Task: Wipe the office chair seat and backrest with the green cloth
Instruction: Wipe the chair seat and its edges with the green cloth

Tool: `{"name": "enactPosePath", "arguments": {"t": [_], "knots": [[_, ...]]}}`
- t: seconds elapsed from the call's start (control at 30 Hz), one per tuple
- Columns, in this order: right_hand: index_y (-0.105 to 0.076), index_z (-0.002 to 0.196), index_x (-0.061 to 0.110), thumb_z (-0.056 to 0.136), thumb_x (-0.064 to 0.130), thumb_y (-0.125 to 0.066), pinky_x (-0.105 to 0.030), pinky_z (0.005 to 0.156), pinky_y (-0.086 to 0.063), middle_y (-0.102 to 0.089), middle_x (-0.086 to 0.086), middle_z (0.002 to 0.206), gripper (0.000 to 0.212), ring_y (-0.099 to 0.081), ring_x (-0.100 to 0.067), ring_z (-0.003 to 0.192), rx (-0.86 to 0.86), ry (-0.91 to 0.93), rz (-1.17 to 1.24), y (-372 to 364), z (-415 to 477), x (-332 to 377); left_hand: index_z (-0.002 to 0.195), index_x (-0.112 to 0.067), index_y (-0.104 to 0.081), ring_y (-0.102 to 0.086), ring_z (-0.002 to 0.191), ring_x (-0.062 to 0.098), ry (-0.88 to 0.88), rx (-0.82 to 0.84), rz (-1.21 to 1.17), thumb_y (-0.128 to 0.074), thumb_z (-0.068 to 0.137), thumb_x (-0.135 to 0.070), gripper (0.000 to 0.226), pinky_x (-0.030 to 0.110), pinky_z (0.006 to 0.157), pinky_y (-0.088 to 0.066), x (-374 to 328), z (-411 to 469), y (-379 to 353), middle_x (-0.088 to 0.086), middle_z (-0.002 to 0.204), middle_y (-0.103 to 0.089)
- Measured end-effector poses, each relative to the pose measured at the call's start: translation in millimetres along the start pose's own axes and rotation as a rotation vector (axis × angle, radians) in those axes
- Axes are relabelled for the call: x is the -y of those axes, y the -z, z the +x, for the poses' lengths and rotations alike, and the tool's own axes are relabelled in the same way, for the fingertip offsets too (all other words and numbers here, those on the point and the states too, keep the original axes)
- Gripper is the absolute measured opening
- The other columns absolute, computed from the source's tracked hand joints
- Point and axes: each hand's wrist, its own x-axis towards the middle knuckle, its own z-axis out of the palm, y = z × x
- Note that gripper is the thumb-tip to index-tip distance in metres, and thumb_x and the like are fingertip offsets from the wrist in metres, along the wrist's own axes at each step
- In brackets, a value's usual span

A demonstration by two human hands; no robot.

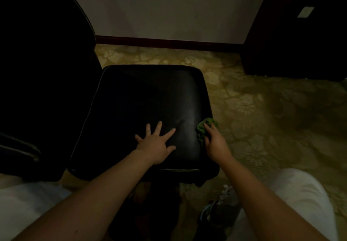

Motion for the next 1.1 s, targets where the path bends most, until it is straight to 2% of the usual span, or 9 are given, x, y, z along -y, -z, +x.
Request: {"name": "enactPosePath", "arguments": {"t": [0.33,0.47,0.63,0.9,1.1], "knots": [[-0.043,0.147,0.012,0.095,0.005,-0.052,-0.024,0.116,-0.011,-0.026,-0.015,0.159,0.053,-0.021,-0.031,0.148,0.020,0.044,-0.092,-15.2,-51.9,3.2,0.154,-0.053,0.004,0.020,0.150,0.041,-0.011,0.026,-0.036,-0.030,0.101,-0.062,0.063,0.075,0.114,-0.007,1.8,2.6,-3.5,-0.001,0.166,0.023],[-0.045,0.146,0.011,0.094,0.005,-0.052,-0.032,0.120,-0.019,-0.028,-0.019,0.158,0.052,-0.026,-0.033,0.147,0.018,0.033,-0.094,-8.2,-31.7,7.4,0.154,-0.053,0.003,0.019,0.151,0.041,-0.013,0.013,-0.033,-0.033,0.101,-0.062,0.065,0.075,0.114,-0.007,1.7,0.6,-4.9,-0.001,0.166,0.022],[-0.040,0.148,0.011,0.098,0.009,-0.050,-0.034,0.120,-0.022,-0.023,-0.018,0.160,0.052,-0.024,-0.033,0.147,0.041,0.028,-0.120,-2.1,-21.7,8.4,0.154,-0.052,0.003,0.021,0.150,0.041,-0.024,0.027,-0.045,-0.034,0.101,-0.060,0.065,0.075,0.114,-0.005,1.3,-1.2,-2.3,0.000,0.166,0.024],[-0.040,0.149,0.013,0.097,0.008,-0.049,-0.036,0.121,-0.017,-0.025,-0.019,0.160,0.054,-0.018,-0.036,0.149,0.015,0.033,-0.169,-24.9,-50.8,6.9,0.154,-0.052,0.003,0.021,0.150,0.041,-0.034,0.017,-0.038,-0.035,0.101,-0.061,0.066,0.075,0.113,-0.004,4.8,-0.6,-5.4,0.000,0.166,0.024],[-0.041,0.148,0.011,0.097,0.008,-0.049,-0.037,0.121,-0.020,-0.025,-0.020,0.159,0.052,-0.023,-0.035,0.147,0.033,0.063,-0.137,-9.6,-27.2,6.5,0.156,-0.048,-0.005,0.010,0.154,0.034,-0.087,-0.101,-0.046,-0.037,0.100,-0.061,0.065,0.071,0.117,-0.008,13.6,-8.6,-10.6,0.001,0.169,0.010]]}}
